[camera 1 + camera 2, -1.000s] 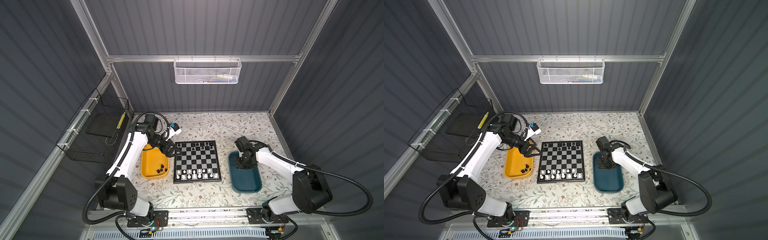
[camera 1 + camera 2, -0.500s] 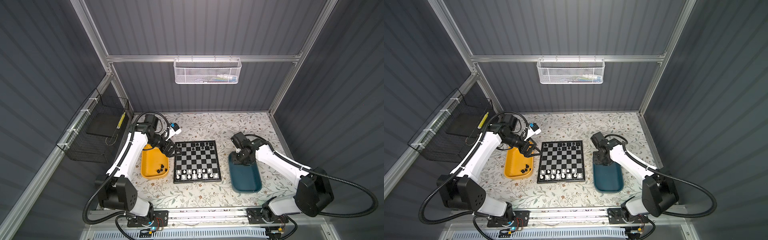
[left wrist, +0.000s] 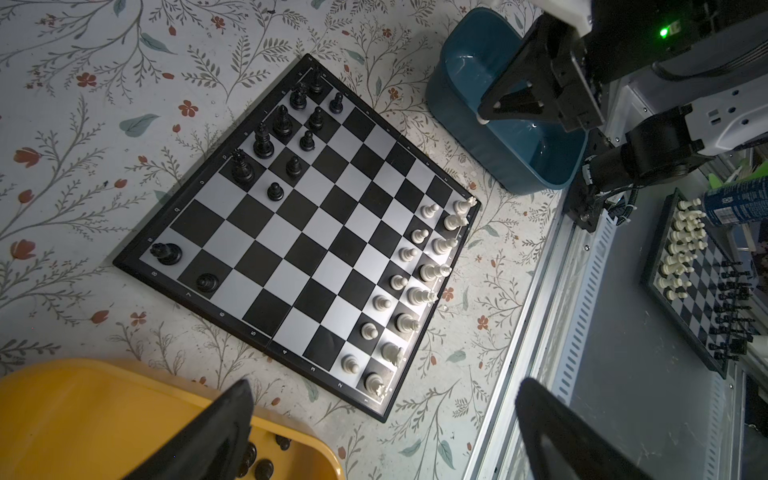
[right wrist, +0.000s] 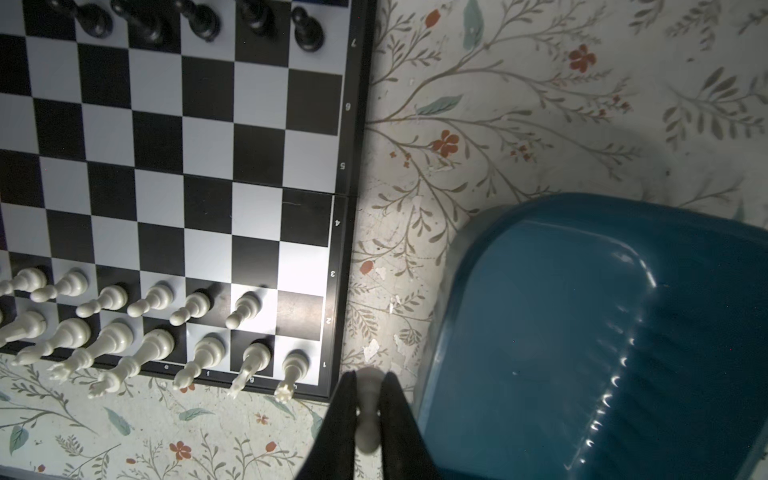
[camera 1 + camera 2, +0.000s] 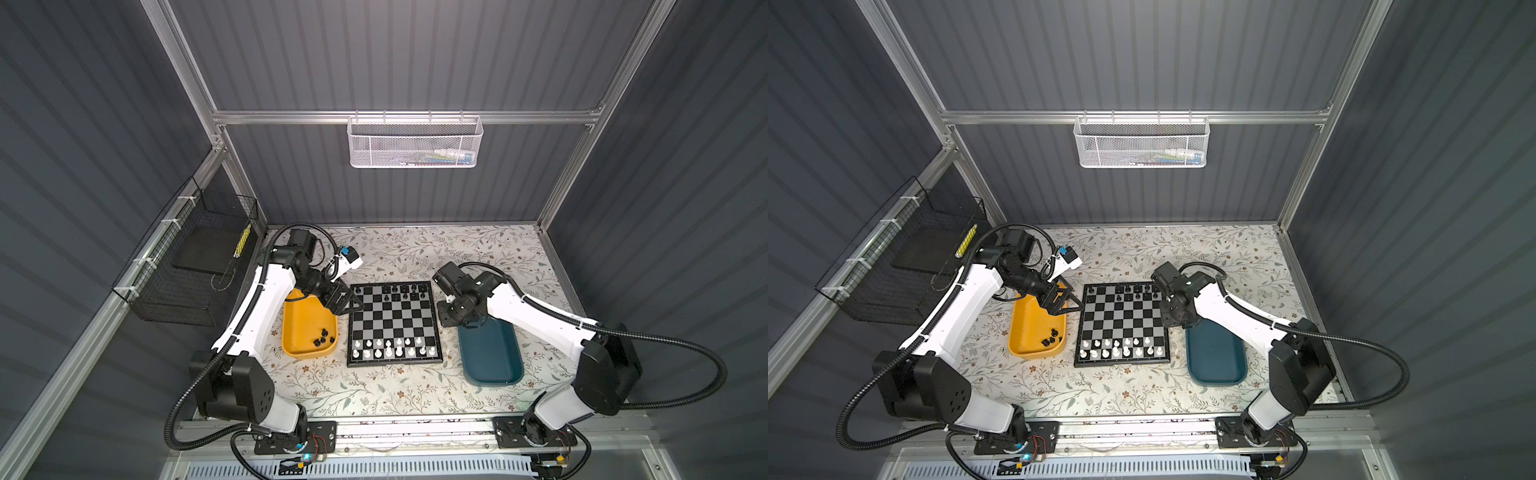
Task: Set up the chess pieces on the board
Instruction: 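Carry the pawn with the right gripper over the board's nearest rows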
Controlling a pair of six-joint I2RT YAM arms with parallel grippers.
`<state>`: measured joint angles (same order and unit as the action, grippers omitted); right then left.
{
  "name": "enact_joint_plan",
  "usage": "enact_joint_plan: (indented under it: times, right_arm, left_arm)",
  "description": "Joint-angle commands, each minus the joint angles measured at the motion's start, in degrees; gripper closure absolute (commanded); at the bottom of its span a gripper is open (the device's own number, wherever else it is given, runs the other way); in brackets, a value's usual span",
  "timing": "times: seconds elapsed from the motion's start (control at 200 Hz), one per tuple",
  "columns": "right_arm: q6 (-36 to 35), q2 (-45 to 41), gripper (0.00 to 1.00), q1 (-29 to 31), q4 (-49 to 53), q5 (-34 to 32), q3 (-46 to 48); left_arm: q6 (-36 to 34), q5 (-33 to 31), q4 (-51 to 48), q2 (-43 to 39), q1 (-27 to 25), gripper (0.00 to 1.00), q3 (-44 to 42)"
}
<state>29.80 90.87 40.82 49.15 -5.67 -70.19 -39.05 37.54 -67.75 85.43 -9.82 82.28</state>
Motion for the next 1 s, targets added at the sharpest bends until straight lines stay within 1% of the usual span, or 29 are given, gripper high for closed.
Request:
enact_joint_plan:
  times: [0.0, 0.425, 0.996]
  right_arm:
    - [1.5, 2.3, 0.85, 1.7, -0.4, 0.9, -1.6]
    - [2.7, 7.0, 0.85, 4.9, -3.6, 2.4, -1.0]
    - [3.6, 9.9, 0.85, 5.7, -6.8, 4.1, 1.9]
  left_arm:
    - [-0.6, 0.6, -0.9, -1.3, -0.3, 0.01, -0.6]
    - [-0.7, 0.9, -1.2, -1.2, -0.3, 0.0, -0.1]
    - [-0.6, 1.1, -0.9, -1.3, -0.3, 0.0, -0.5]
